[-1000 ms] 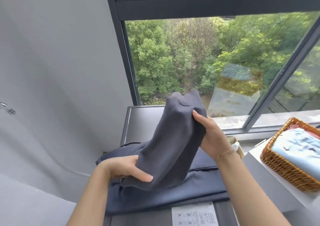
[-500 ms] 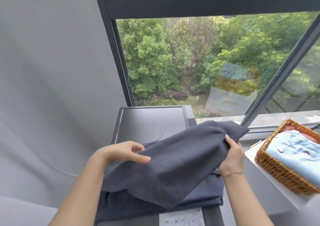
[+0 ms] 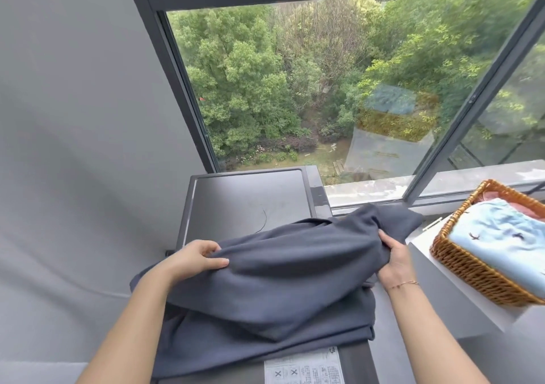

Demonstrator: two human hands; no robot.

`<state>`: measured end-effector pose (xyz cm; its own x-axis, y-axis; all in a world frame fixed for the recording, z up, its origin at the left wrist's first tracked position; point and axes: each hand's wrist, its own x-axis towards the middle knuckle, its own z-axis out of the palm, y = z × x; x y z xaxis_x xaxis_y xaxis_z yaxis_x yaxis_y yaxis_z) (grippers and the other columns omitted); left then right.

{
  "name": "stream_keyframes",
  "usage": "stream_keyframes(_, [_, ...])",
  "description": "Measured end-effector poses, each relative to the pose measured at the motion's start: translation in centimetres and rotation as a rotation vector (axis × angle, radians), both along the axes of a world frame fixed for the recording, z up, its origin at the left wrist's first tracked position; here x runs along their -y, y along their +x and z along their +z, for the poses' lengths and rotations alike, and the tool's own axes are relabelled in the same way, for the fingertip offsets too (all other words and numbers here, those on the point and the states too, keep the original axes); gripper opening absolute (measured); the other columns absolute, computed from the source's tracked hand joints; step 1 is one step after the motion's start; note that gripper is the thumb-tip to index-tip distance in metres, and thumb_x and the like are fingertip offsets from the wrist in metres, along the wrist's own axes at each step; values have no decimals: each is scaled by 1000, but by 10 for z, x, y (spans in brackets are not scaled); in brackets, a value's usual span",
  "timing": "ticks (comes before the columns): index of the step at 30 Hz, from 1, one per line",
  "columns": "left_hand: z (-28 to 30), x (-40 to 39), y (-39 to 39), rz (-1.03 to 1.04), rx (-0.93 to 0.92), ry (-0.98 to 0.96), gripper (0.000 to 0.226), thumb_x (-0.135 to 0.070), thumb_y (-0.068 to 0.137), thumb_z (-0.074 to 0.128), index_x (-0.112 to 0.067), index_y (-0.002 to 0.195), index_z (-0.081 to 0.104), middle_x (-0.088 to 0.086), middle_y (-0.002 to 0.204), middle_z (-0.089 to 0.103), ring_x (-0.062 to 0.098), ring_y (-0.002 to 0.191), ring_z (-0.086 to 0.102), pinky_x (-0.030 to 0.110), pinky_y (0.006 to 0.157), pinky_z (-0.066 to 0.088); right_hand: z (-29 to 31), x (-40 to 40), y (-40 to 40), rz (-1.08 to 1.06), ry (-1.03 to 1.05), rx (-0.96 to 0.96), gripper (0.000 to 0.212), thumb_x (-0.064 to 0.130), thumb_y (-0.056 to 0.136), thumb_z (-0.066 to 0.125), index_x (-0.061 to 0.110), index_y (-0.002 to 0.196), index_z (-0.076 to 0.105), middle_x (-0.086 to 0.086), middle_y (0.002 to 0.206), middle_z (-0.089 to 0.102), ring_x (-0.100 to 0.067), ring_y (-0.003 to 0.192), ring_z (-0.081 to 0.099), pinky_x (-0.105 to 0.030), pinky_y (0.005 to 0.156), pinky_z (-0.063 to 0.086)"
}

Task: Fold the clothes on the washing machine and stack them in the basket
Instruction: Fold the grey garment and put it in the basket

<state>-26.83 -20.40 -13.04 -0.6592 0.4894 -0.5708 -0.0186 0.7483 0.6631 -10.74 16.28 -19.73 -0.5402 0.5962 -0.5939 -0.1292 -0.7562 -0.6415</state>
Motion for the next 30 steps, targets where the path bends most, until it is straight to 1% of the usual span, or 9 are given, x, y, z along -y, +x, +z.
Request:
stream_keyframes(4, [-20,-23,-5,54,-404,-127,3,-27,84,67,-25,83,65,-9,86,69,14,85,63,31,83,48,-32,-30,-8,-87,7,118,47,2,84,62,0,130,54,-16,116,67,-13,63,69,-23,51,54])
stream_keyframes(7, [-45,-41,18,53,-734,-234,39,-16,83,63,-24,122,63,-1,126,63,24,119,55,39,105,37,-38,-15,-4,17,21,330,33,-7,88,48,-2,120,55,-18,65,62,-17,44,58,-21,39,46])
stream_keyframes(9, [-63,-52,39,28,-829,-242,45,-29,89,55,-19,133,57,6,141,52,28,131,47,48,110,32,-28,6,1,71,65,470,37,4,78,55,6,115,55,-16,73,51,-21,60,53,-28,53,47])
stream_keyframes(11, [-79,-59,58,-63,-815,-242,53,-45,91,35,-23,135,55,6,146,47,25,135,44,49,113,23,-21,29,3,86,539,714,47,16,73,55,4,119,56,-18,110,59,-31,101,55,-36,90,44])
stream_keyframes(12, [-88,-61,66,-113,-796,-275,57,-50,91,30,-26,138,52,4,148,44,24,137,41,46,114,16,-16,41,3,123,806,715,50,17,78,51,3,126,56,-16,129,54,-32,122,47,-34,107,32])
stream_keyframes(15, [-100,-61,75,-164,-790,-336,57,-52,91,31,-28,139,50,3,147,45,25,134,45,44,110,15,-3,87,-17,482,1394,418,48,23,90,41,11,134,54,-7,149,40,-24,141,29,-25,116,10])
stream_keyframes(18, [-101,-60,73,-163,-801,-332,56,-50,89,35,-28,138,52,5,145,48,26,133,47,45,109,19,-21,117,-32,954,1691,586,60,48,94,14,31,148,34,5,160,16,-16,148,8,-41,117,-4])
stream_keyframes(24, [-101,-57,76,-70,-761,-396,57,-52,87,34,-30,136,54,5,141,52,26,131,49,46,109,17,-33,121,-29,1014,1688,980,83,62,74,-12,41,152,9,13,161,-1,-16,148,-9,-50,107,-24])
stream_keyframes(30, [-106,-14,71,32,-777,-383,57,-47,88,31,-25,133,58,7,141,53,28,131,49,49,108,25,-32,109,-9,1000,1620,1087,58,56,96,6,39,152,0,12,161,-6,-16,148,-9,-53,117,-2])
